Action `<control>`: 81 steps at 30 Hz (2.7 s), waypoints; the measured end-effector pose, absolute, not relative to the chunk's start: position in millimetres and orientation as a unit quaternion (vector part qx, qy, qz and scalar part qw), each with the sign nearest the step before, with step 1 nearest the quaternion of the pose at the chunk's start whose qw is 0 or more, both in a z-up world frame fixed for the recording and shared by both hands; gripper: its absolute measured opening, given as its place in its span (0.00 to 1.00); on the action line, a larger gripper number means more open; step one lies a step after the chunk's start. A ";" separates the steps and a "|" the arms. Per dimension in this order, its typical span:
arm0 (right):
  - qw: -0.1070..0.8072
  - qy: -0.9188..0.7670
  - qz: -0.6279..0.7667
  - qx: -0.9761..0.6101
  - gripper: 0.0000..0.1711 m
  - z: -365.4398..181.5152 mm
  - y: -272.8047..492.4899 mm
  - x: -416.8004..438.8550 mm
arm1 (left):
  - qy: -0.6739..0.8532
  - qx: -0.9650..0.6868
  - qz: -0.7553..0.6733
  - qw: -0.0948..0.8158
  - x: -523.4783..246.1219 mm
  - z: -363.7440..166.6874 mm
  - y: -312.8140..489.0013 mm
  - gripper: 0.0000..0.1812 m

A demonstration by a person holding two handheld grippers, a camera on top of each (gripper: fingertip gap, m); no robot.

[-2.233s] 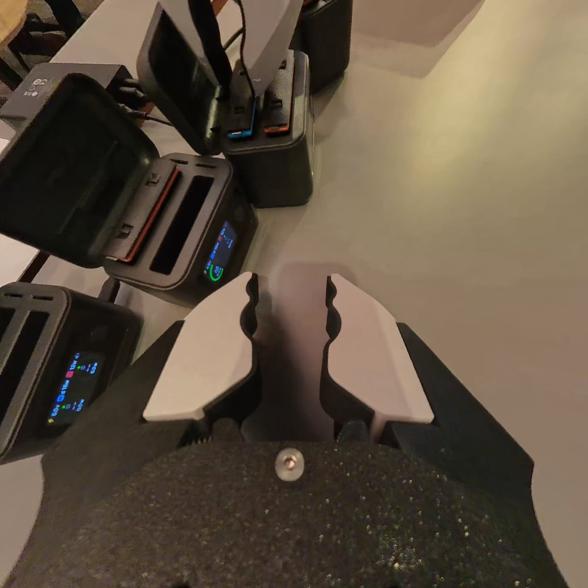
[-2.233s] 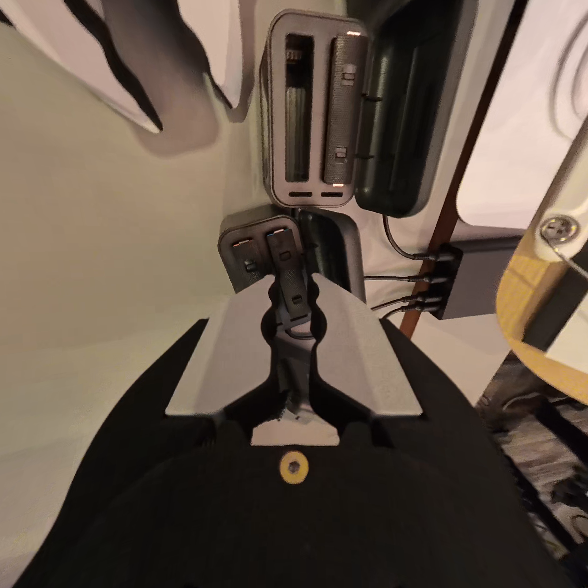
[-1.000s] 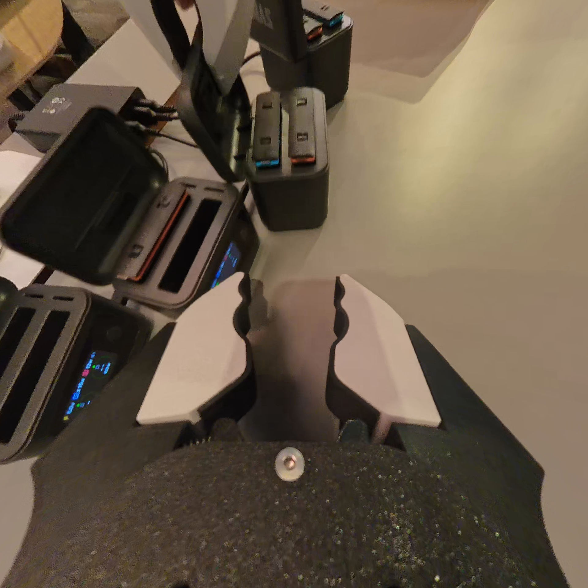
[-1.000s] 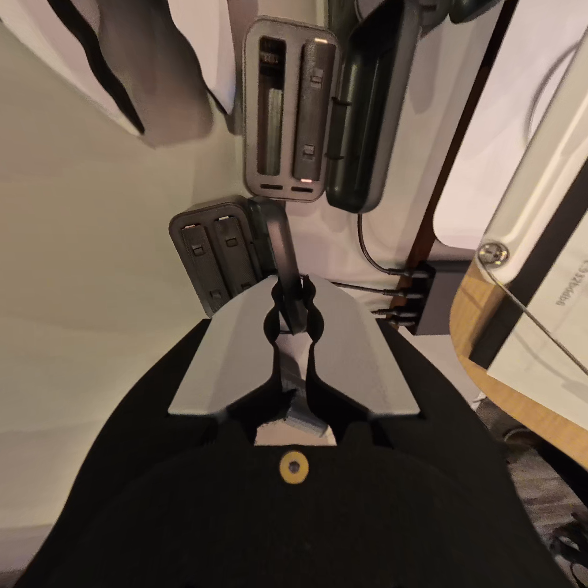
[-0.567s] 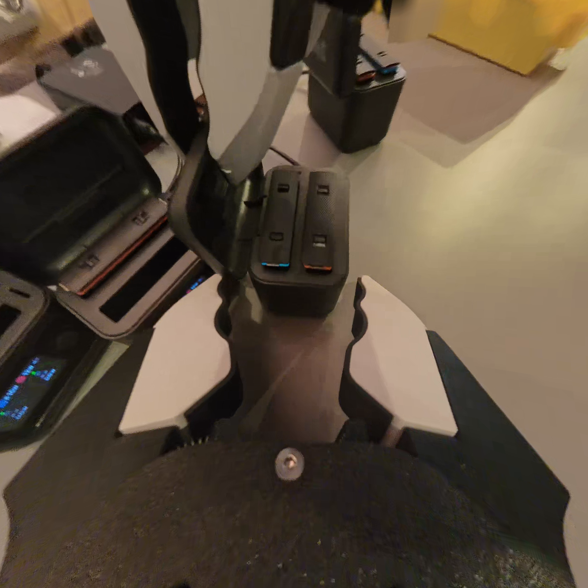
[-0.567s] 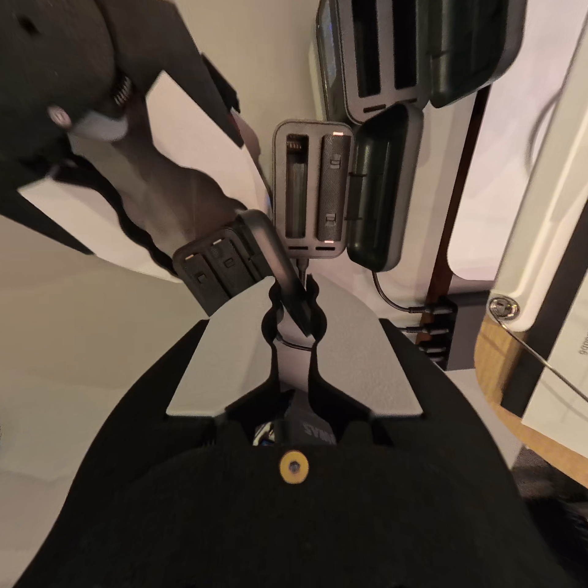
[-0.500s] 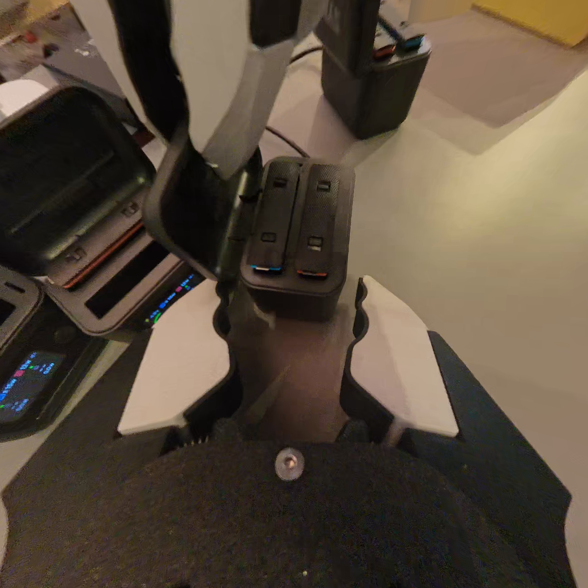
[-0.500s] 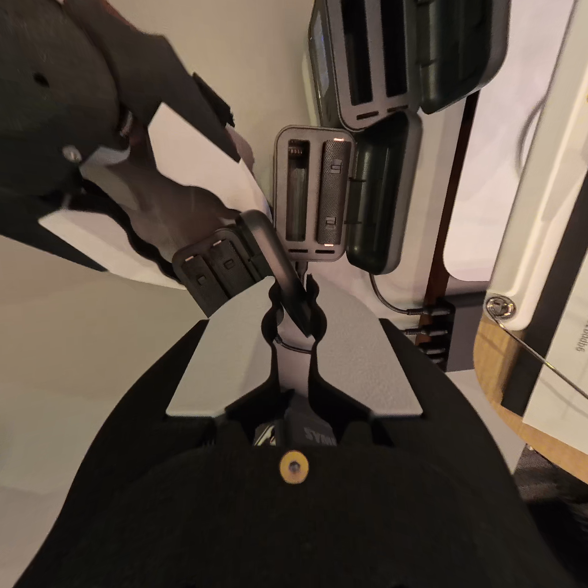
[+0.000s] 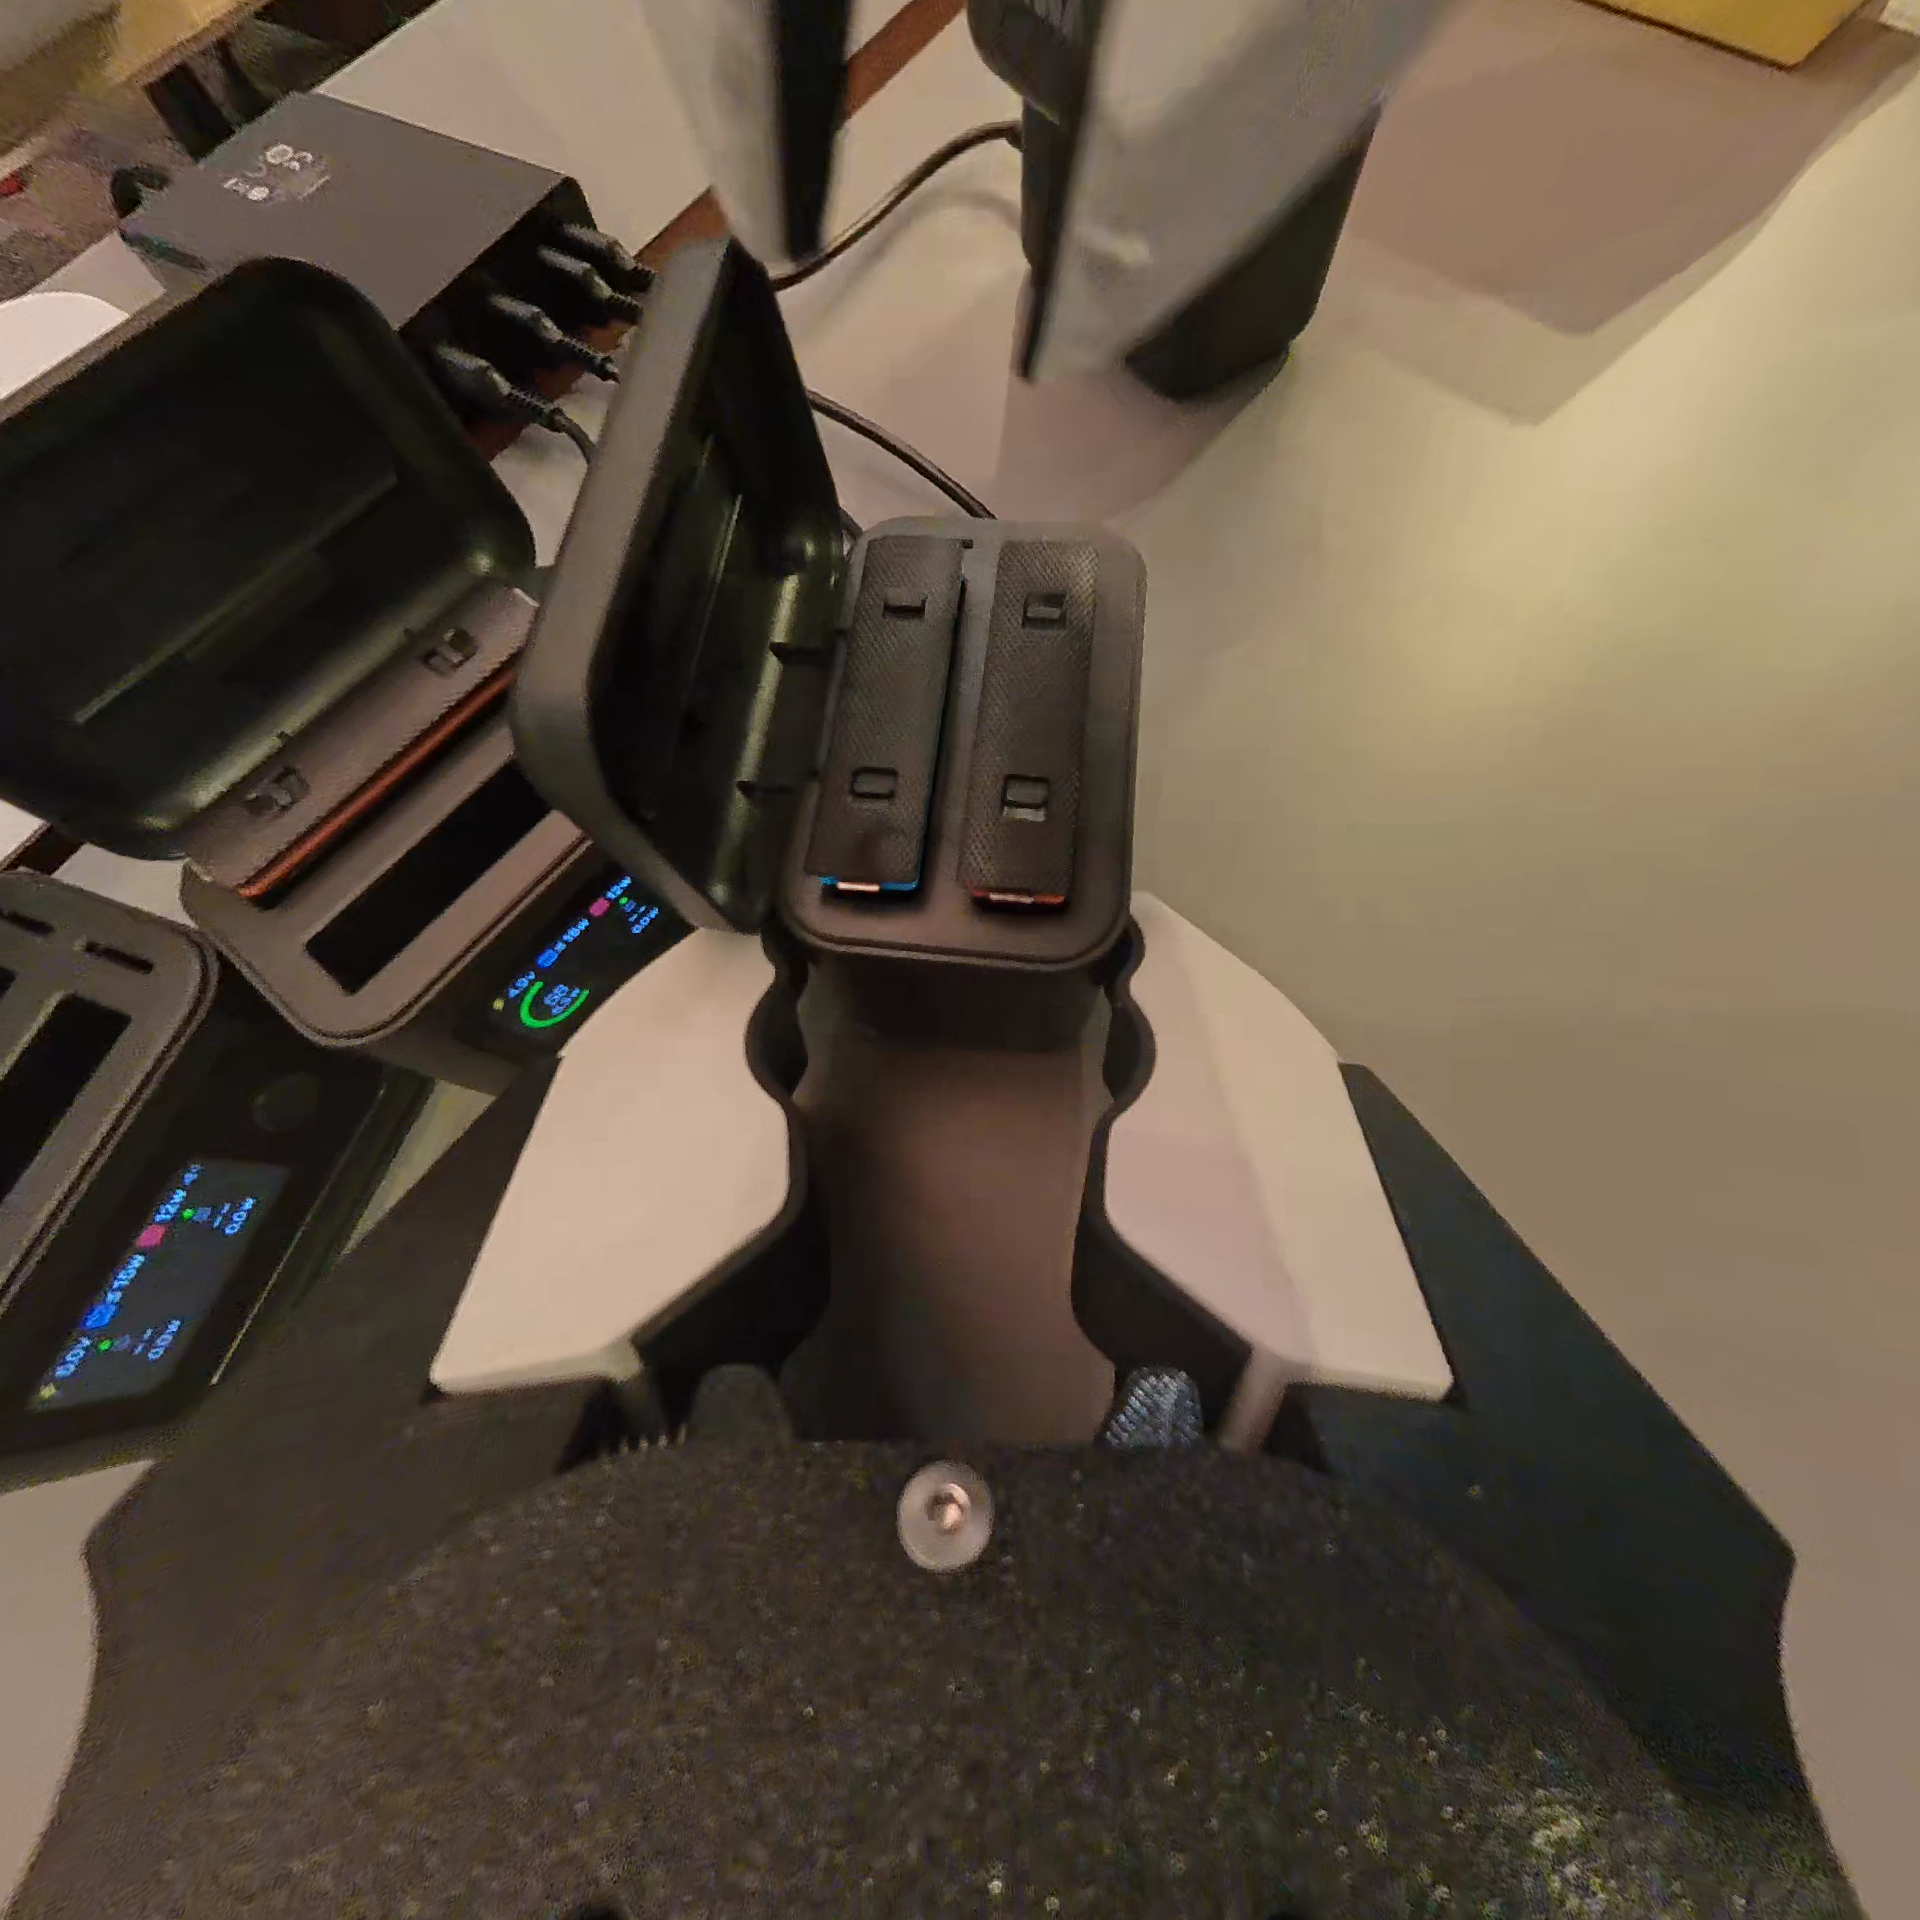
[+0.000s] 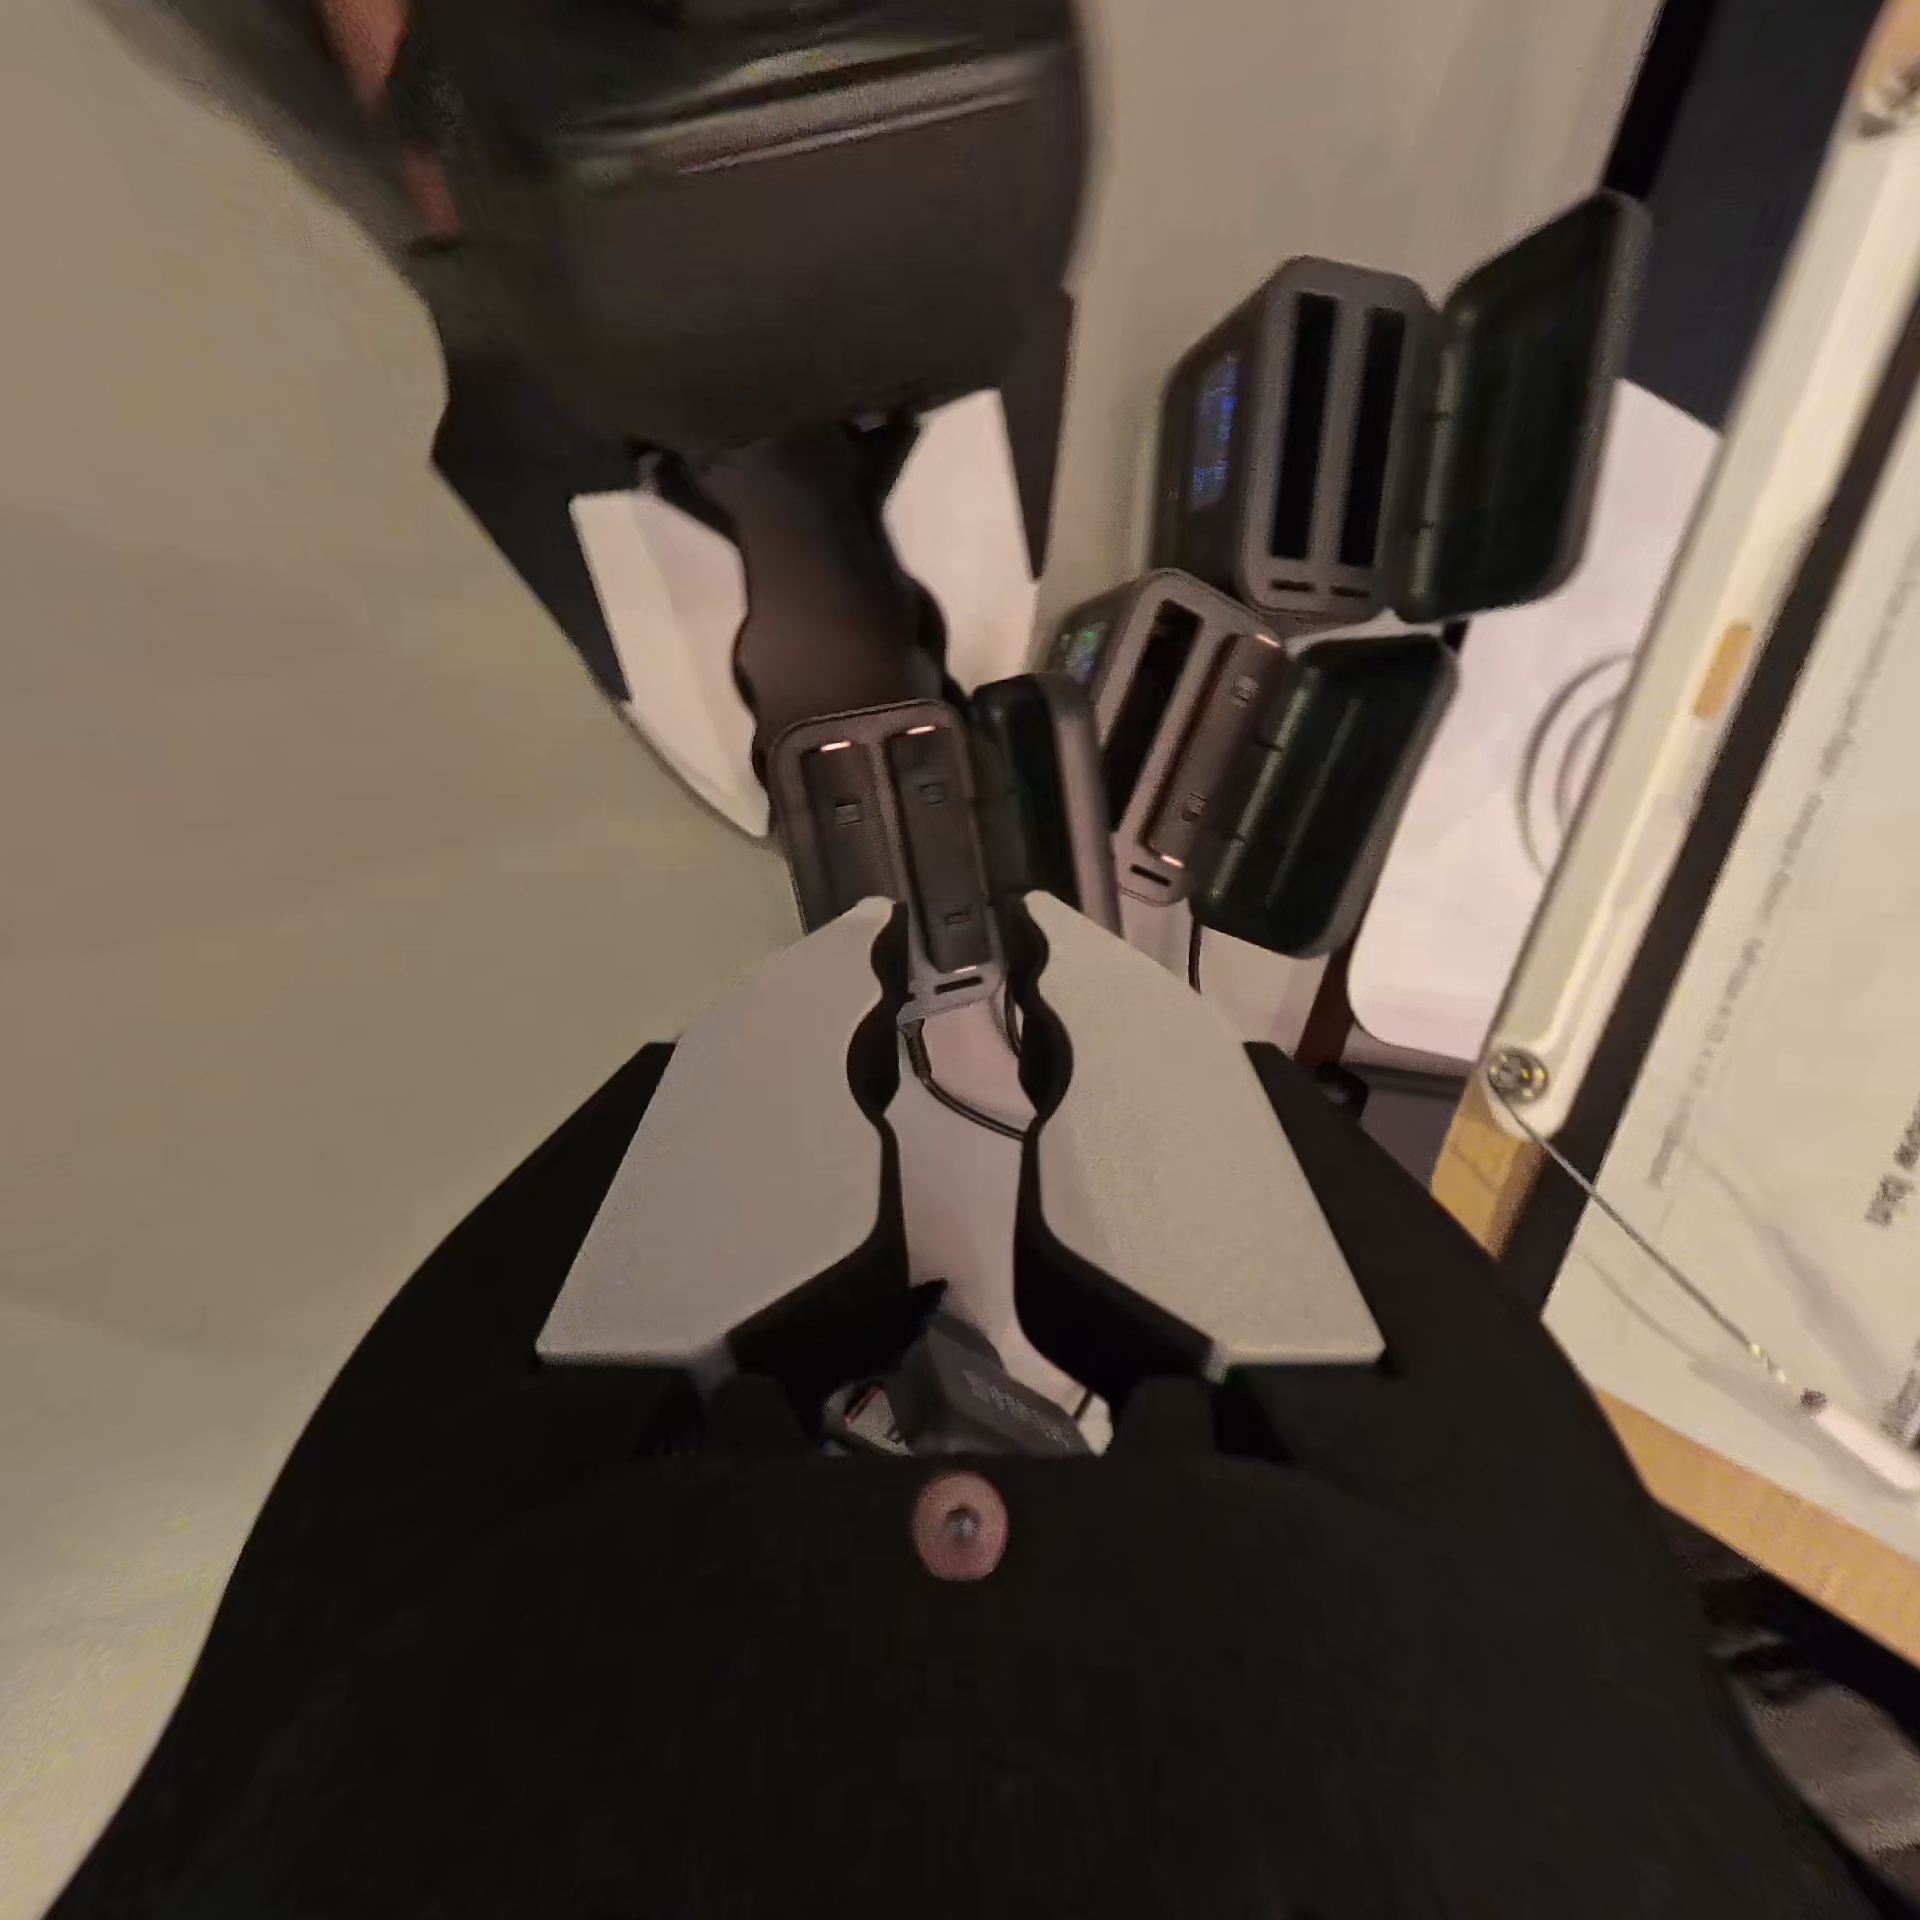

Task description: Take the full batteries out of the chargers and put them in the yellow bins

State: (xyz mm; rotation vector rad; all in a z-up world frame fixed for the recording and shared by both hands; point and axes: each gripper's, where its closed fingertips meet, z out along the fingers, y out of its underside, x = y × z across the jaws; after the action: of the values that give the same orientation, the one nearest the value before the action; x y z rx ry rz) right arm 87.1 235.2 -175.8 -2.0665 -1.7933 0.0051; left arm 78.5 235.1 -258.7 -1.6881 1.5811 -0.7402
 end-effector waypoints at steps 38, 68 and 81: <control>0.232 -0.125 0.029 -0.964 0.35 -223.6 250.6 90.2 | 0.523 -0.728 -0.273 0.350 83.5 -257.9 233.0 0.31; 0.301 -0.109 0.044 -0.946 0.33 -215.2 246.7 92.5 | 0.546 -0.705 -0.254 0.374 85.3 -259.2 231.2 0.31; 0.357 -0.106 0.053 -0.927 0.33 -161.8 240.8 99.0 | 0.544 -0.708 -0.259 0.369 84.7 -259.3 231.9 0.31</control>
State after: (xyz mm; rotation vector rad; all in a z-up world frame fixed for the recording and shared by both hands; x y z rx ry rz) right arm 99.0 240.8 -161.8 -2.3921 -0.2745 0.1373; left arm 84.7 231.9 -259.3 -1.8177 1.3964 -0.6655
